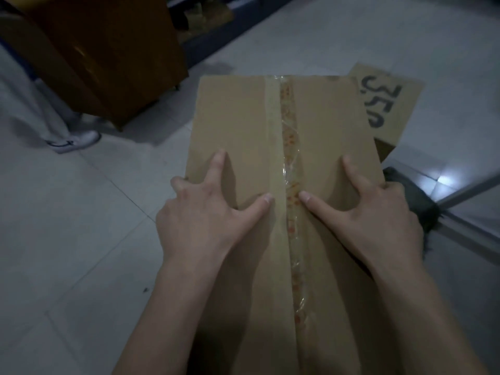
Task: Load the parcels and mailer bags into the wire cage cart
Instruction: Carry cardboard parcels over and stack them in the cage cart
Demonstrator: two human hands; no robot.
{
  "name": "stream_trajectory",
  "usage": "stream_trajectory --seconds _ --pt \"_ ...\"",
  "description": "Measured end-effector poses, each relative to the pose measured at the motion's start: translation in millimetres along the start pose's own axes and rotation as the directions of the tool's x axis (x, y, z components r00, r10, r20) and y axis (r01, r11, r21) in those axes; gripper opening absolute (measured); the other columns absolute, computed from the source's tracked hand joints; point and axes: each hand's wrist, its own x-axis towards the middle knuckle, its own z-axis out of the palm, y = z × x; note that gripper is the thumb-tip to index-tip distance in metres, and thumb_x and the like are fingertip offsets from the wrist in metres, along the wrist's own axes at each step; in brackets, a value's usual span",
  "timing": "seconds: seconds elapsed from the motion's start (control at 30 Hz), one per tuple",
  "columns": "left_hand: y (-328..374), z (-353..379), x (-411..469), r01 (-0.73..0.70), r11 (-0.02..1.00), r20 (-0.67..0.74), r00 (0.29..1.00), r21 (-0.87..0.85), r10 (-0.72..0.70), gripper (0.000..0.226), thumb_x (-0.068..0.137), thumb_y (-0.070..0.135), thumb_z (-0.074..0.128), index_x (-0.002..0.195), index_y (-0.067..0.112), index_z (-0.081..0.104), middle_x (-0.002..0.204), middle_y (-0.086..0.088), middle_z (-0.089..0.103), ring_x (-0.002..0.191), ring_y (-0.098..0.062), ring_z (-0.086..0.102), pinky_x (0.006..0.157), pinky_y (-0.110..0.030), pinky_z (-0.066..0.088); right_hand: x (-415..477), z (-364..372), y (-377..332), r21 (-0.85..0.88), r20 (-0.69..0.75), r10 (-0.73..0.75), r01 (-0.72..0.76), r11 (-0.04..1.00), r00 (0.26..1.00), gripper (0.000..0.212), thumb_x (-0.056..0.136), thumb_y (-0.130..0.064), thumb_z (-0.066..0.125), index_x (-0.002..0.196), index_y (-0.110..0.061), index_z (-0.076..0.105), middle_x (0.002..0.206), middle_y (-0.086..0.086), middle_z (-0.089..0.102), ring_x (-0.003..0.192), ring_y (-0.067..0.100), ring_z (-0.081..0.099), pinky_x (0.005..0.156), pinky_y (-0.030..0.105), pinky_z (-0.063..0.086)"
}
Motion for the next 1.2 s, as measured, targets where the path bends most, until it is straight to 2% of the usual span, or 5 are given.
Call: stream_trajectory --seconds 0.27,0.47,0.67,0.83,1.2 --pt "34.2 -185.5 -50.3 0.002 0.995 0.024 1.000 -0.098 0.001 0.101 0.069 0.097 0.026 0.154 0.048 0.004 0.123 -0.014 0.048 0.087 -0.028 0.056 0.065 -0.031 0.043 -57.9 -198.1 -42.4 0.009 -0.014 -0.019 0.019 1.000 1.000 0.105 0.059 -0.099 0.044 0.151 -0.057 0.017 0.132 0.017 0.045 0.114 0.036 0.057 0.085 0.041 0.048" --pt "50.3 -258.2 -81.8 0.025 0.993 0.016 1.000 -0.118 -0.024 0.096 0.075 0.093 0.030 0.154 0.046 0.007 0.126 -0.016 0.048 0.096 -0.028 0.055 0.068 -0.033 0.043 -86.5 -275.9 -48.2 0.025 0.016 -0.088 0.088 0.996 0.996 0.098 0.067 -0.092 0.050 0.153 -0.052 0.021 0.135 0.016 0.052 0.129 0.033 0.047 0.096 0.046 0.047" --pt "59.7 -290.3 -90.2 0.010 0.990 0.052 0.999 -0.142 -0.003 0.095 0.075 0.092 0.033 0.154 0.048 0.004 0.144 -0.018 0.041 0.118 -0.036 0.054 0.077 -0.037 0.048 -100.4 -300.6 -50.7 0.056 0.001 -0.028 0.028 0.998 1.000 0.101 0.065 -0.094 0.050 0.152 -0.054 0.019 0.138 0.016 0.045 0.122 0.035 0.054 0.094 0.045 0.046" --pt "65.2 -311.2 -79.0 -0.024 0.992 0.038 0.999 -0.123 0.029 0.099 0.071 0.095 0.033 0.154 0.048 0.004 0.139 -0.018 0.042 0.113 -0.035 0.056 0.068 -0.034 0.042 -106.2 -316.4 -56.2 0.074 -0.044 -0.003 0.006 0.997 0.999 0.103 0.064 -0.096 0.047 0.153 -0.053 0.017 0.146 0.016 0.042 0.128 0.033 0.050 0.094 0.045 0.046" --pt "64.2 -319.4 -84.0 -0.206 0.972 0.058 0.975 -0.112 0.213 0.099 0.073 0.094 0.035 0.155 0.047 0.004 0.144 -0.018 0.044 0.123 -0.034 0.053 0.080 -0.037 0.046 -148.4 -320.4 -48.4 0.100 -0.138 0.148 -0.135 0.986 0.979 0.106 0.061 -0.096 0.050 0.153 -0.051 0.021 0.144 0.013 0.047 0.130 0.032 0.047 0.095 0.047 0.047"
